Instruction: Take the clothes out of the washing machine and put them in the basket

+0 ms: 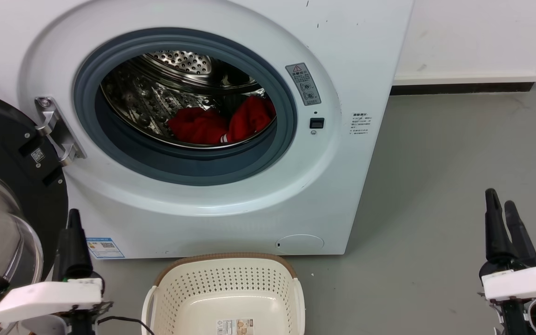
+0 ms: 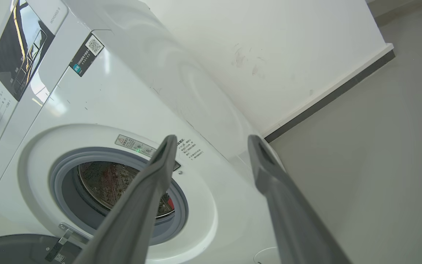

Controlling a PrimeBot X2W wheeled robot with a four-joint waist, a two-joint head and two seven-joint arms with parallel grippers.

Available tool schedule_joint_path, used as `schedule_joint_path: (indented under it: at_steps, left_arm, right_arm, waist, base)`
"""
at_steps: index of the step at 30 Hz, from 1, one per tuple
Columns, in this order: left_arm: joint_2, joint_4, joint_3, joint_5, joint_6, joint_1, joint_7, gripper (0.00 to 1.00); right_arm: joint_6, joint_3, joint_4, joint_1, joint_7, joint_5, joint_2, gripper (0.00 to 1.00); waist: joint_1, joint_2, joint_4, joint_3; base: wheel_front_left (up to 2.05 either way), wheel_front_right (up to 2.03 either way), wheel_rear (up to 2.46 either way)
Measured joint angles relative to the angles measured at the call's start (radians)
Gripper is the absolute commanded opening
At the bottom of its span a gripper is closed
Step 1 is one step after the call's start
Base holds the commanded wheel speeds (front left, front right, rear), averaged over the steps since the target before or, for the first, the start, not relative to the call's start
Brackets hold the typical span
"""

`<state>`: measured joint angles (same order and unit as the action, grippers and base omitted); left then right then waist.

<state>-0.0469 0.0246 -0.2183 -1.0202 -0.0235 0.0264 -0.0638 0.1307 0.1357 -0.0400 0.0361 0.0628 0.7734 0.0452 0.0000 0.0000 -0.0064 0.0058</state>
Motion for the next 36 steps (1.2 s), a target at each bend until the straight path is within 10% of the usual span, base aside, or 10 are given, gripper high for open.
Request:
schedule_joint_path:
  at_steps: [11, 36]
  left_arm:
    - [0.0, -0.097, 0.131, 0.259, 0.017, -0.042, -0.034, 1.0]
    - [-0.104, -0.142, 0.384, 0.624, 0.24, -0.083, -0.108, 1.0]
  right_arm:
    - [0.0, -0.066, 0.083, -0.016, 0.034, -0.277, 0.0, 1.0]
    - [0.0, -0.102, 0.07, -0.063, 0.107, -0.675, 0.002, 1.0]
  waist:
    - [0.0, 0.0, -0.002, 0.001]
    - [0.0, 0.0, -0.011, -0.006]
  base:
    - [0.0, 0.0, 0.0]
    - [0.0, 0.0, 0.0]
